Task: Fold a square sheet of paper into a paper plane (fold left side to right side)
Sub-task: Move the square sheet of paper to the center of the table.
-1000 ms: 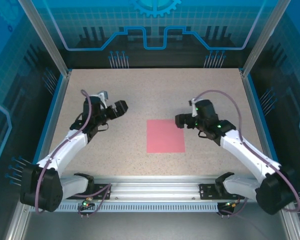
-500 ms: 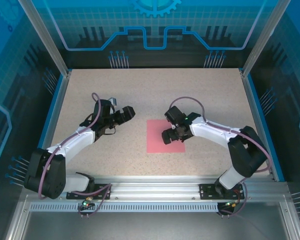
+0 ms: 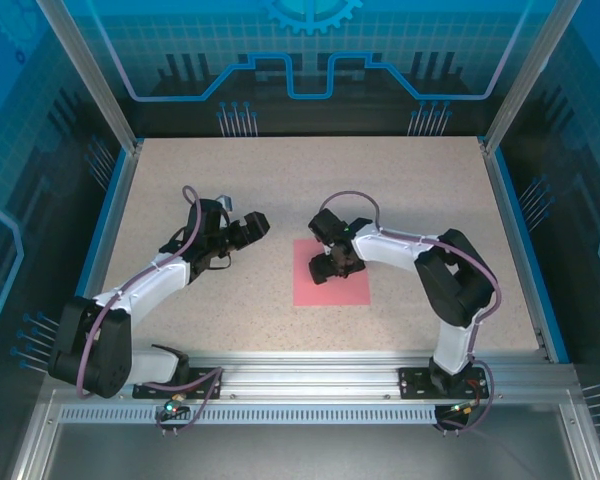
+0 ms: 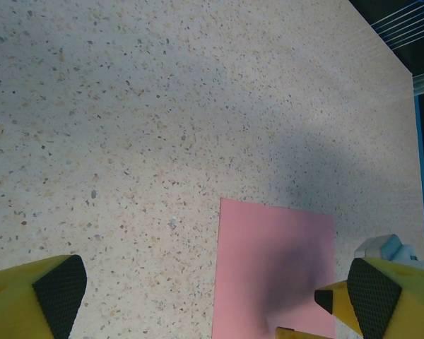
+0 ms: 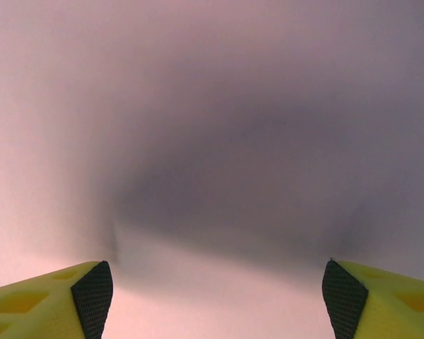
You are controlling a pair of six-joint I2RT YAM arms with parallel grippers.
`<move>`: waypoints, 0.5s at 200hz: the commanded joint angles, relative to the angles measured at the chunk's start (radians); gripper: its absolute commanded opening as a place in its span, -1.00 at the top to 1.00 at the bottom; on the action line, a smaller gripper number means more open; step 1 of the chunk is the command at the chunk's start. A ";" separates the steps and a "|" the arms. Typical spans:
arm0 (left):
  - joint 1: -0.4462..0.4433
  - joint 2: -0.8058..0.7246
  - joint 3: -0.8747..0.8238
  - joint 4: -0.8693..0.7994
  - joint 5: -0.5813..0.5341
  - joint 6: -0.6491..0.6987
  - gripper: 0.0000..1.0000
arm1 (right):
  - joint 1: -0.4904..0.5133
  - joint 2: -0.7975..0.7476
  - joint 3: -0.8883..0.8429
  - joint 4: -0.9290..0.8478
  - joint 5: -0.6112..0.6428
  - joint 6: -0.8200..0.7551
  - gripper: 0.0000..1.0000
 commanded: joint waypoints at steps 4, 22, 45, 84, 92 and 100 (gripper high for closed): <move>-0.005 -0.021 -0.001 -0.041 -0.024 0.005 -0.97 | 0.012 0.046 0.037 0.011 0.006 0.041 -0.60; -0.005 -0.025 -0.002 -0.045 -0.029 0.003 -0.97 | 0.011 0.066 0.049 0.019 0.014 0.059 -0.60; -0.005 -0.034 -0.001 -0.053 -0.035 0.004 -0.97 | 0.006 0.099 0.080 0.021 0.020 0.078 -0.60; -0.005 -0.047 0.006 -0.074 -0.044 0.006 -0.97 | -0.011 0.163 0.152 0.027 0.022 0.105 -0.62; -0.005 -0.050 0.006 -0.077 -0.046 0.006 -0.97 | -0.019 0.177 0.170 0.027 0.021 0.114 -0.62; -0.005 -0.052 0.009 -0.080 -0.049 0.006 -0.97 | -0.025 0.192 0.188 0.032 0.010 0.119 -0.61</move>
